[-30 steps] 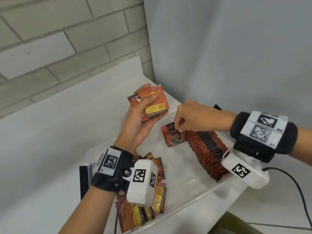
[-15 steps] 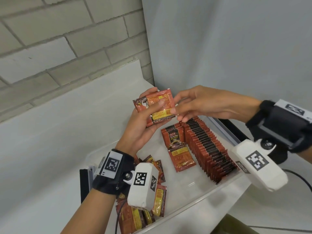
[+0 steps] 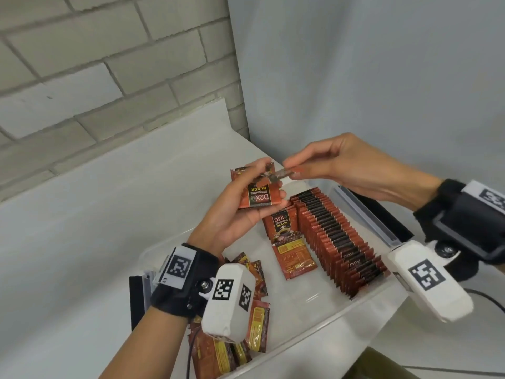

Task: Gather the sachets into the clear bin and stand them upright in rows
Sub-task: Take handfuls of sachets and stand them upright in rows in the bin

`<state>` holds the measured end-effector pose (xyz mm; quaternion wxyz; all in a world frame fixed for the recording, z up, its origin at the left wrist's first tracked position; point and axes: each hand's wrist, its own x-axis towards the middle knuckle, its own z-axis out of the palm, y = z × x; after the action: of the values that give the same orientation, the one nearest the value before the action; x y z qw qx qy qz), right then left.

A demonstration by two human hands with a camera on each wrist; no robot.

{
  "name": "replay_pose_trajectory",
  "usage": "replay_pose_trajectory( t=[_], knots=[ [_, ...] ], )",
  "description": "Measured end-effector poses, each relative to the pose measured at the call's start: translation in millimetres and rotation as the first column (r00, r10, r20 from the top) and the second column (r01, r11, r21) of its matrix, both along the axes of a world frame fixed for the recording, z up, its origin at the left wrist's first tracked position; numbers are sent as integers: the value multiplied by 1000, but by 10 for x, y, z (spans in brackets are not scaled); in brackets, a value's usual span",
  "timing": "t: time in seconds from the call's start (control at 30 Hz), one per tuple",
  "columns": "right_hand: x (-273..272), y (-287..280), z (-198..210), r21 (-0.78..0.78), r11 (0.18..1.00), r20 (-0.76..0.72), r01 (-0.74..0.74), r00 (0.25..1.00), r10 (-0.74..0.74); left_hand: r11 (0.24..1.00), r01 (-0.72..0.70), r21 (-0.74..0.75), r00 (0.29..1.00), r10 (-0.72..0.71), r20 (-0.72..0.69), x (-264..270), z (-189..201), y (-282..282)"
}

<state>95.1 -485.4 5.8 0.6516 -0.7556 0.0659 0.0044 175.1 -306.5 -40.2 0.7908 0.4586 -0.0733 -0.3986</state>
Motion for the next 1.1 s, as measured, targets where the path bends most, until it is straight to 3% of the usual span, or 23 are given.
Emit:
replay_pose_trajectory(
  t=[0.17, 0.33, 0.4, 0.5, 0.67, 0.77, 0.83, 0.87, 0.93, 1.0, 1.1],
  knots=[
    [2, -2, -48, -55, 998, -44, -21, 999, 19, 999, 46, -26, 997, -45, 56, -26, 3, 9],
    [-16, 53, -28, 236, 968, -132, 85, 990, -55, 995, -89, -39, 993, 91, 70, 0, 11, 7],
    [-39, 84, -28, 319, 945, -207, 77, 978, -9, 989, -140, -52, 988, 143, 62, 26, -4, 9],
    [-71, 165, -85, 288, 957, -259, -39, 959, 117, 985, -163, -59, 983, 167, 72, 43, -24, 10],
    [-64, 220, -95, 314, 946, -244, 81, 970, -2, 981, -173, -83, 980, 180, 81, 39, -40, 12],
    [-126, 187, -18, 145, 988, -183, 57, 983, -30, 964, -221, -147, 973, 228, 35, 52, -18, 23],
    [-185, 164, 26, -118, 991, -111, -60, 993, 47, 947, -276, -166, 961, 276, -23, 74, -6, 32],
    [-212, 166, 35, -304, 942, -90, -144, 988, 122, 940, -298, -167, 954, 295, -47, 80, -3, 35],
    [-245, 223, 15, -614, 719, -155, -327, 943, 296, 934, -320, -161, 947, 313, -69, 83, -7, 33],
    [-270, 341, -38, -758, 446, -283, -477, 856, 434, 935, -320, -153, 947, 311, -80, 69, -6, 27],
    [-301, 514, -146, -848, 105, -393, -520, 748, 535, 941, -310, -140, 950, 300, -85, 51, 0, 22]
  ],
)
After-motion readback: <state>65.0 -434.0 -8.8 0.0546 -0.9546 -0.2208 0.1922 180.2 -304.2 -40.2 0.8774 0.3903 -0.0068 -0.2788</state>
